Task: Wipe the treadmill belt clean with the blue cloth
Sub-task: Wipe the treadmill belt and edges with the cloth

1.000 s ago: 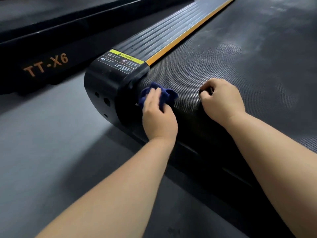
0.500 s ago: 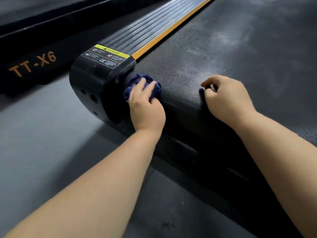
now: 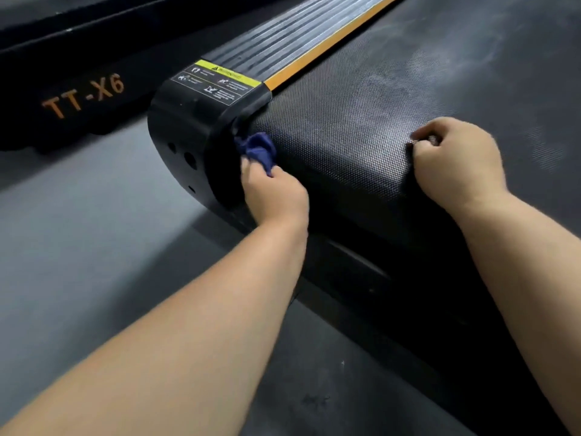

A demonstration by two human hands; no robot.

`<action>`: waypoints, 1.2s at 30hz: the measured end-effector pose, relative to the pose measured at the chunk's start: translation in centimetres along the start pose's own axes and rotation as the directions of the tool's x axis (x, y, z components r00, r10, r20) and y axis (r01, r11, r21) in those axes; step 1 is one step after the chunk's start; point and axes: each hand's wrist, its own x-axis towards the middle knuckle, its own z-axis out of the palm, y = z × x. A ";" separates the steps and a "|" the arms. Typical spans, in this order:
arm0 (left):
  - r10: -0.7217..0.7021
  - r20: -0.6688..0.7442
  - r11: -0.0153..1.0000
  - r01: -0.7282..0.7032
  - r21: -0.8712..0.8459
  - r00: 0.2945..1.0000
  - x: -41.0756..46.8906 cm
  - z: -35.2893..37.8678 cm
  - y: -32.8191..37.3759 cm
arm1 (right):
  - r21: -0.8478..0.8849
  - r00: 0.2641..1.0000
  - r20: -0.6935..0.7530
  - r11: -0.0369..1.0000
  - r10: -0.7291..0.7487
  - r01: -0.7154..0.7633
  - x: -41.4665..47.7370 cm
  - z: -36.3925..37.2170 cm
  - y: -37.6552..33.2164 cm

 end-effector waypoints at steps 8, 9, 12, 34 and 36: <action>-0.027 0.125 0.977 0.053 -0.208 0.992 -6.9 -0.8 0.8 | -0.020 0.994 0.064 0.995 -0.092 0.093 0.6 4.1 -4.3; -0.104 0.062 0.966 0.116 -0.233 0.993 -4.6 -1.1 1.1 | 0.001 0.994 0.063 0.996 -0.085 0.085 0.7 4.0 -4.1; -0.391 0.071 0.896 0.397 -0.200 0.918 1.2 -2.0 2.2 | 0.009 0.997 0.042 0.998 -0.064 0.064 0.5 4.0 -3.9; -0.561 0.222 0.703 0.601 -0.381 0.797 -3.5 -0.3 1.5 | -0.073 0.995 -0.012 0.992 -0.102 0.101 0.3 4.8 -4.3; -0.594 0.322 0.659 0.675 -0.332 0.737 -4.4 -0.4 1.1 | -0.063 0.995 -0.012 0.994 -0.094 0.093 0.3 4.7 -4.3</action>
